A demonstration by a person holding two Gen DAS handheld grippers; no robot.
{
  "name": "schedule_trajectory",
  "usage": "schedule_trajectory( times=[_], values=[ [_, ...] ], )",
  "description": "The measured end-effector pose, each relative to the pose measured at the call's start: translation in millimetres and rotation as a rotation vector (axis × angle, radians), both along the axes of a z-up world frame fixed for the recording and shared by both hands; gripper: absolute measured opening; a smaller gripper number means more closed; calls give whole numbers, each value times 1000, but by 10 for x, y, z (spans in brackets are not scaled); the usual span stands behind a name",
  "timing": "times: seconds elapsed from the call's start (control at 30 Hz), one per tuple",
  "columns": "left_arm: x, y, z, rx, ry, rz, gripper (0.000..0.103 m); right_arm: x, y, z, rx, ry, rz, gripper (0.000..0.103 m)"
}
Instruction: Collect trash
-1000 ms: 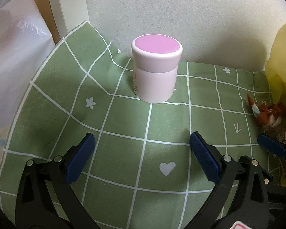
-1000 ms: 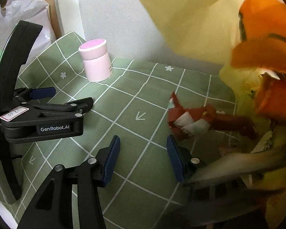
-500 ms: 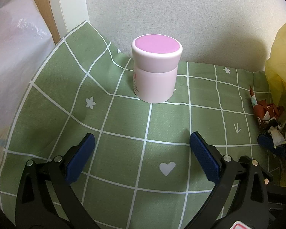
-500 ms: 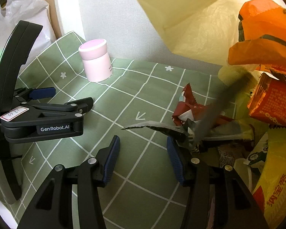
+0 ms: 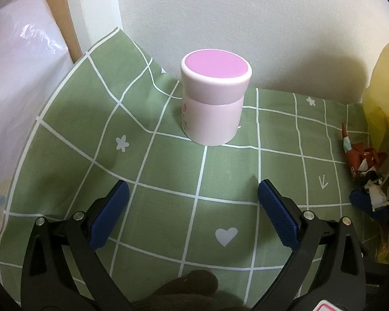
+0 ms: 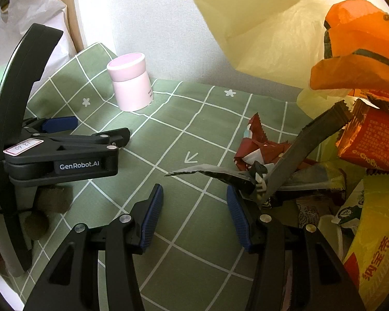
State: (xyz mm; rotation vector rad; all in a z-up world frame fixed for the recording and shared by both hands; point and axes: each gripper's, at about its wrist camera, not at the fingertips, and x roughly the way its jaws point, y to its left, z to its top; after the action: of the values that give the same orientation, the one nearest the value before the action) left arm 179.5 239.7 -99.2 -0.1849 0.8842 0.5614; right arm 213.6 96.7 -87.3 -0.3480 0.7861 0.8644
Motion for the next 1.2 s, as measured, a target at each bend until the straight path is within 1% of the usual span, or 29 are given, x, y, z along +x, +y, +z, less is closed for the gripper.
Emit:
schedule_trajectory(
  times=[1.2],
  values=[
    [-20,4,-21,-1,-1,1,95,14,-20,6,0,0,0,48]
  ],
)
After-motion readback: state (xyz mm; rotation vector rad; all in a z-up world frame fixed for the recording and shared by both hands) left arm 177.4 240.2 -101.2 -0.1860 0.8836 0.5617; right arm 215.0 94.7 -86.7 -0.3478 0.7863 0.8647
